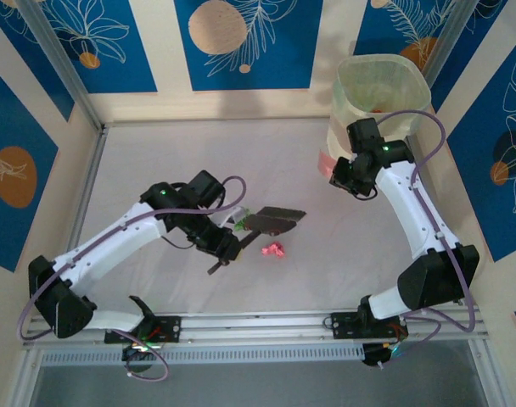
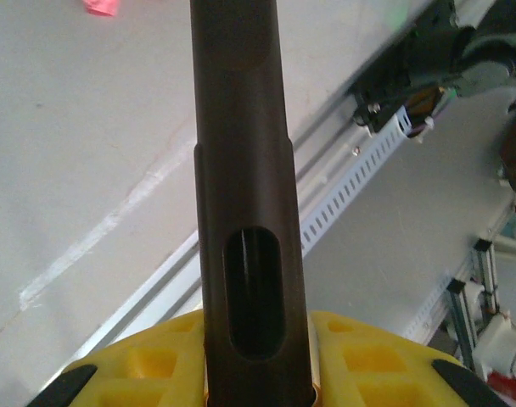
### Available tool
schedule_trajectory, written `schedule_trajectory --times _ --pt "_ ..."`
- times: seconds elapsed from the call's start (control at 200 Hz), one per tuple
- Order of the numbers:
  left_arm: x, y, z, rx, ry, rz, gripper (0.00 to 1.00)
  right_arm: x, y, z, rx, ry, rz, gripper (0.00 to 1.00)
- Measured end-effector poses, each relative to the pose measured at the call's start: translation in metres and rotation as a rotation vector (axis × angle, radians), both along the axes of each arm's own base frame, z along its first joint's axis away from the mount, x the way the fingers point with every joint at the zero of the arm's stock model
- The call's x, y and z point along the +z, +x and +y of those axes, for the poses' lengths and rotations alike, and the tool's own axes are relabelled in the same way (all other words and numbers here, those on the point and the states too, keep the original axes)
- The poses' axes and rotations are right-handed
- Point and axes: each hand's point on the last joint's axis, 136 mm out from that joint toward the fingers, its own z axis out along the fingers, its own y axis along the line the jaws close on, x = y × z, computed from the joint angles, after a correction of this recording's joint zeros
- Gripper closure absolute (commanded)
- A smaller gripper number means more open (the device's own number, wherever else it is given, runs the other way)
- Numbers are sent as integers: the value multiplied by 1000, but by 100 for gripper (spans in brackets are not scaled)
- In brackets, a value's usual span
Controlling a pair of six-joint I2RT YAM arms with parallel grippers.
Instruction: Sweep away the paper scraps from the table
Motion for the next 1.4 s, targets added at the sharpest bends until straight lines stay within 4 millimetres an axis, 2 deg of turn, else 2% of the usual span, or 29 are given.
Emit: schedule_trajectory --times 0.19,0.505,0.77,0.93,1.13,1.28,1.4 --pt "1 -12 -6 -31 -40 63 100 -6 9 0 -14 9 4 100" --pt "-22 -52 -13 -68 -20 196 100 -4 10 3 3 21 0 100" --pt "-28 -63 -10 -22 -23 269 100 -3 6 5 23 25 -3 100" --pt "-29 -63 -10 -5 -20 298 100 -3 5 9 35 25 -6 100" --pt "-43 -52 -3 37 48 317 100 -4 5 12 51 24 -9 100" --pt "-59 -35 4 73 137 275 100 -20 0 21 72 33 19 100" --pt "-63 -17 6 112 172 224 100 -34 -8 30 93 36 49 100"
